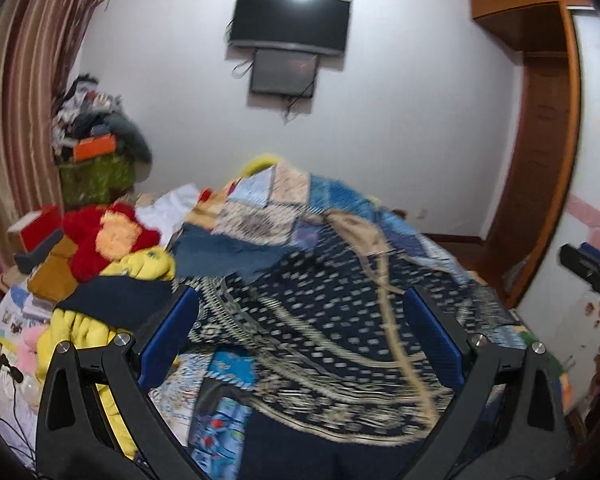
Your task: Fold large clothes
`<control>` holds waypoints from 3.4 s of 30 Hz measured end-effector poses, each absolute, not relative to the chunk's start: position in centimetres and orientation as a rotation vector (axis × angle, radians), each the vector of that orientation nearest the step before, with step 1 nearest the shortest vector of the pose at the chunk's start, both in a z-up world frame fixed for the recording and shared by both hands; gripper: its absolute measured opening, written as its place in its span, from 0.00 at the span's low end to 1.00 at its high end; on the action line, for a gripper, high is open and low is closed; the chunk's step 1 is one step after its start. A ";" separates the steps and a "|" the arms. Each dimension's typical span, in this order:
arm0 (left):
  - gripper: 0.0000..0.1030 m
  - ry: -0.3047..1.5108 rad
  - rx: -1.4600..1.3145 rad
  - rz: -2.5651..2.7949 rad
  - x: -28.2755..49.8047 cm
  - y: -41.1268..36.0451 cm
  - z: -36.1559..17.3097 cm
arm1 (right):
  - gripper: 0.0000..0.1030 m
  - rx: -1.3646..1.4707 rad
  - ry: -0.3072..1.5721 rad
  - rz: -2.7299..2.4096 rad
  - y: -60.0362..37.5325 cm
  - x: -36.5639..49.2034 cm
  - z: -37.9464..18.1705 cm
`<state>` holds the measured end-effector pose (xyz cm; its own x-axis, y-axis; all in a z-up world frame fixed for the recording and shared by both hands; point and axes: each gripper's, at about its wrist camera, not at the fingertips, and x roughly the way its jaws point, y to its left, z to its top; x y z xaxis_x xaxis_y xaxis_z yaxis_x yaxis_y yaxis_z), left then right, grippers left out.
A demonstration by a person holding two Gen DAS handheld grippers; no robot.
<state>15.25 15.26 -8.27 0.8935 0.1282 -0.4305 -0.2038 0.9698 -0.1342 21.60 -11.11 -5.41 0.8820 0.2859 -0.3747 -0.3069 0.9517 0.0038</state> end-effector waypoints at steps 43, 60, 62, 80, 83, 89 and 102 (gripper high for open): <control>0.04 0.648 -0.389 0.626 28.4 44.5 -21.7 | 1.00 -0.120 0.792 0.325 -8.9 39.1 -19.3; 0.02 0.590 0.162 -0.112 40.1 7.9 -12.6 | 1.00 -0.080 0.757 0.313 -15.1 36.5 -16.1; 0.02 0.676 0.183 -0.187 40.9 4.8 -15.3 | 1.00 -0.072 0.762 0.299 -16.5 36.3 -16.1; 0.66 0.990 0.118 -0.259 36.0 5.3 -23.8 | 1.00 -0.172 0.873 0.377 -15.5 35.6 -18.1; 0.72 0.943 0.092 -0.185 34.2 9.1 -22.1 | 1.00 -0.237 0.853 0.428 -11.8 35.6 -17.9; 0.80 0.903 0.078 -0.006 33.9 16.8 -21.6 | 1.00 -0.331 0.894 0.571 -3.1 37.2 -20.1; 0.80 0.985 -0.062 0.072 37.3 23.5 -28.3 | 0.61 -0.402 1.094 0.630 7.9 44.0 -29.0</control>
<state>37.30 23.46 -28.28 0.5509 0.0321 -0.8339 -0.0887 0.9959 -0.0202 44.00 7.89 -29.01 0.3131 0.2723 -0.9098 -0.6509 0.7592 0.0032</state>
